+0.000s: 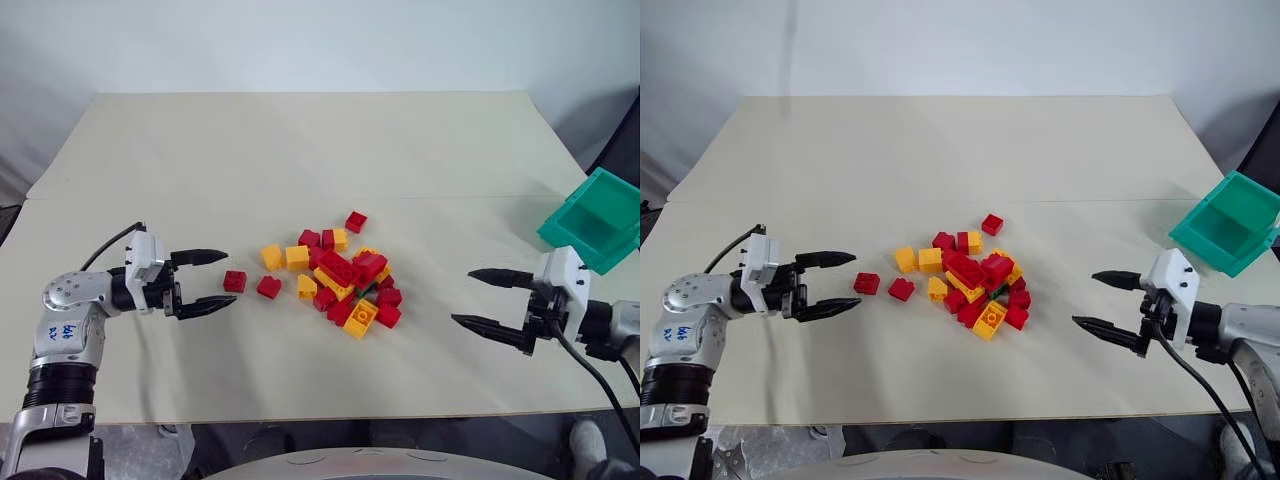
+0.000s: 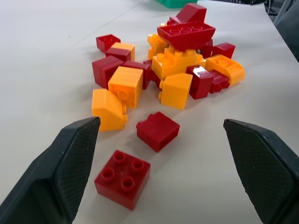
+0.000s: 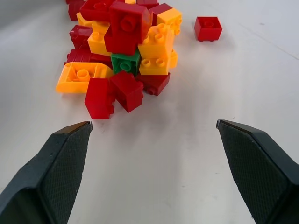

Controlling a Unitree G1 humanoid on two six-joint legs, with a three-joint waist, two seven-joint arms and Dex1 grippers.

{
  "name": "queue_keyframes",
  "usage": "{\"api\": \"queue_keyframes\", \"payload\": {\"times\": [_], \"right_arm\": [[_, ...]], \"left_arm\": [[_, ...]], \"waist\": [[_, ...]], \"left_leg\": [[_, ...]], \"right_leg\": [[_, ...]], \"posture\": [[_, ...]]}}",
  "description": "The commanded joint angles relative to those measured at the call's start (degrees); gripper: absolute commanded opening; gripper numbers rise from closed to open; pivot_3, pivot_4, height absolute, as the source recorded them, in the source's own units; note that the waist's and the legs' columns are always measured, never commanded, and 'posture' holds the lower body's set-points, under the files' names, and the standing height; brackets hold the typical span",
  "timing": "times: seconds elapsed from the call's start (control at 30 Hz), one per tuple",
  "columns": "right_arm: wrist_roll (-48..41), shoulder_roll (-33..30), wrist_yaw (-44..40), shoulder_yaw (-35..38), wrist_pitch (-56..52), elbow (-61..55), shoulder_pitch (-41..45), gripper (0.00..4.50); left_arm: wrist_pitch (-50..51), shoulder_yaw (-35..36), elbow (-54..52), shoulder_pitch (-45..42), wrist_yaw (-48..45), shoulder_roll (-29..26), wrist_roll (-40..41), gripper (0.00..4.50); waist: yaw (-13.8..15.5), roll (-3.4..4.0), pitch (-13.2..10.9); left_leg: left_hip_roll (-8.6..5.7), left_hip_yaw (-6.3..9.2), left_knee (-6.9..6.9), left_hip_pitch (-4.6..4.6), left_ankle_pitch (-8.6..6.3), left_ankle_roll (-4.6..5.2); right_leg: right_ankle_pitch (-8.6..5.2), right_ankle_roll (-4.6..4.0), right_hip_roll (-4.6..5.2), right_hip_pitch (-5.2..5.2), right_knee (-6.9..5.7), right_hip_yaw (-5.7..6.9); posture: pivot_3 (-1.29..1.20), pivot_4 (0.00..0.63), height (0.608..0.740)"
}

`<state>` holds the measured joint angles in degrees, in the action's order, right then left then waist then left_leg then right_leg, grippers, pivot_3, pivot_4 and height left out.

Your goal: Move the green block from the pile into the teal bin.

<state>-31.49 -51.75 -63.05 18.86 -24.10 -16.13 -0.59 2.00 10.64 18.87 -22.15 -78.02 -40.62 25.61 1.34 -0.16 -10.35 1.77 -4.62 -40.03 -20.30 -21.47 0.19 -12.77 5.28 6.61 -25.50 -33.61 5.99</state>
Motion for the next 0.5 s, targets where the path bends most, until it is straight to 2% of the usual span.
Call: {"api": "queue_keyframes", "payload": {"times": [0.03,0.13,0.2,0.3,0.4,0.5], "right_arm": [[-0.08,-0.33,0.63,0.67,0.41,-1.1,0.73,4.47],[0.44,-1.04,2.03,0.09,-1.39,-2.07,0.74,4.47],[0.91,-1.7,3.6,-0.52,-3.06,-3.79,1.0,4.47],[-0.33,-2.1,7.04,-1.04,-7.99,-8.34,2.02,4.47],[-13.57,-2.29,9.32,-0.07,-20.83,-14.34,5.0,3.84],[-21.08,-2.43,13.29,-1.63,-28.1,-19.93,8.78,2.83]], "left_arm": [[0.39,0.31,-0.25,-1.09,-1.14,-0.3,1.28,4.5],[-0.73,0.25,-0.25,-1.44,2.69,-0.29,-1.43,4.5],[5.37,-0.51,-0.68,-1.81,3.26,-1.02,-0.43,4.5],[6.63,-0.48,-1.35,-1.68,3.12,-1.17,-0.14,4.5],[5.17,0.22,-1.54,-1.25,-0.37,-0.88,1.38,4.5],[4.37,0.11,-0.76,-1.7,-1.75,-0.73,1.4,4.5]], "waist": [[0.0,0.0,0.0],[0.0,0.0,0.0],[0.0,0.0,0.0],[0.0,0.0,0.0],[-0.15,0.0,0.0],[-0.14,-0.01,0.0]], "left_leg": [[0.0,0.0,0.0,0.0,0.0,0.0],[-0.01,-0.01,0.0,-0.01,0.0,0.0],[-0.01,0.0,-0.01,0.0,0.0,0.01],[-0.01,0.0,-0.02,0.0,0.0,0.0],[0.01,0.0,-0.03,0.01,0.0,-0.01],[0.05,0.03,-0.04,0.01,0.0,-0.01]], "right_leg": [[0.0,0.0,0.0,0.0,0.0,0.0],[0.0,0.0,-0.01,0.0,0.02,0.0],[0.0,0.0,-0.01,0.0,0.01,0.0],[0.0,0.0,-0.01,0.0,-0.03,-0.01],[0.0,0.0,-0.02,0.0,-0.04,-0.02],[0.0,-0.02,0.0,-0.02,-0.06,-0.02]], "posture": [[0.0,0.15,0.74],[0.0,0.15,0.74],[0.0,0.15,0.74],[0.0,0.15,0.74],[0.0,0.15,0.74],[0.0,0.15,0.74]]}}
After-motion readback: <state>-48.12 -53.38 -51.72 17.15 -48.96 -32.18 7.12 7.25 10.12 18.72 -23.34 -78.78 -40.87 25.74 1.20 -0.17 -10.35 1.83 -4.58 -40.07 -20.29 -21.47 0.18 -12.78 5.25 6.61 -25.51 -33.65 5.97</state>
